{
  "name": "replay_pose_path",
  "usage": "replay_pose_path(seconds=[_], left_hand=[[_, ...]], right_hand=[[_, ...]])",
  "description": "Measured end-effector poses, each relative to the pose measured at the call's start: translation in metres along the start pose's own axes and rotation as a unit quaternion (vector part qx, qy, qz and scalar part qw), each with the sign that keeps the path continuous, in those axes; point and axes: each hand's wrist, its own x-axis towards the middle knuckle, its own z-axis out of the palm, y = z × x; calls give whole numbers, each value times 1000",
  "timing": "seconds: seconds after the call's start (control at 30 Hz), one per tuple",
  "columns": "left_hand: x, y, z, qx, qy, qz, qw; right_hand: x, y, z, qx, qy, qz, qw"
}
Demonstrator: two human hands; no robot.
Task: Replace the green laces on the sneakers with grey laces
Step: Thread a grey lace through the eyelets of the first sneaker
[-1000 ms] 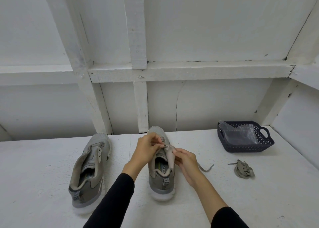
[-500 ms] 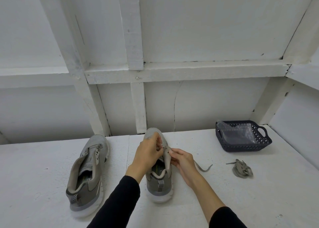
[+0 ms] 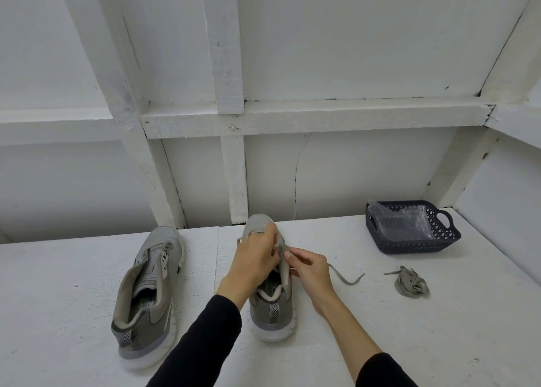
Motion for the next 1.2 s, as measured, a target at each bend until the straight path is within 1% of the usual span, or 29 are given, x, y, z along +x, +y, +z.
replay_pose_path(seconds=[0.1,0.17,0.23,0.3,0.4,0.5,0.6,0.67,0.7,0.73,0.77,0.83,0.87,0.9,0.93,0.97,1.0,1.03,1.1,1.13,1.17,1.2], left_hand=[[0,1,-3,16,-7,26,1000],[0,0,-4,-5,-7,22,1000],[-2,-3,-4,-78,-7,-12,997],[-3,-8,-2,-155,-7,-42,987],[-3,-15,5,-211,-9,-56,976],[-4,-23,12,-235,16,-60,970],[-8,-26,21,-220,63,-68,971],[-12,-24,26,-222,88,-97,966],[-13,-23,28,-217,101,-122,963],[-14,-23,30,-207,110,-153,960],[-13,-23,31,-201,112,-188,955],[-12,-23,32,-202,103,-252,941],[-11,-22,33,-208,96,-274,934],[-11,-22,34,-218,94,-286,928],[-11,-21,35,-230,98,-290,924],[-11,-21,37,-244,106,-288,920],[-12,-20,38,-261,115,-284,916],[-12,-20,38,-282,123,-280,910],[-14,-19,37,-329,141,-271,893],[-14,-18,35,-346,151,-266,887],[-15,-17,33,-355,163,-259,883],[-16,-16,32,-359,173,-253,882]], right_hand=[[-2,-2,1,-19,-4,-18,1000],[-2,-2,1,-27,-2,-24,999],[-3,-2,1,-29,-4,-26,999],[-4,-4,2,-28,-8,-24,999],[-4,-8,2,-2,-9,-1,1000],[2,-11,5,-13,0,17,1000],[9,-12,11,-55,23,23,998],[13,-16,16,-111,46,1,993],[13,-21,18,-125,62,-14,990],[13,-28,21,-114,82,-31,990],[12,-39,23,-78,100,-48,991],[10,-63,26,27,103,-87,990],[10,-73,26,57,99,-109,988],[9,-82,25,51,95,-131,986],[10,-86,23,2,93,-148,985],[11,-85,19,-84,88,-156,980],[12,-79,15,-188,71,-151,968],[12,-69,11,-291,40,-136,946],[13,-42,5,-454,-21,-102,885],[13,-32,4,-497,-36,-93,862],[11,-28,5,-507,-36,-91,856],[11,-28,6,-489,-28,-90,867]])
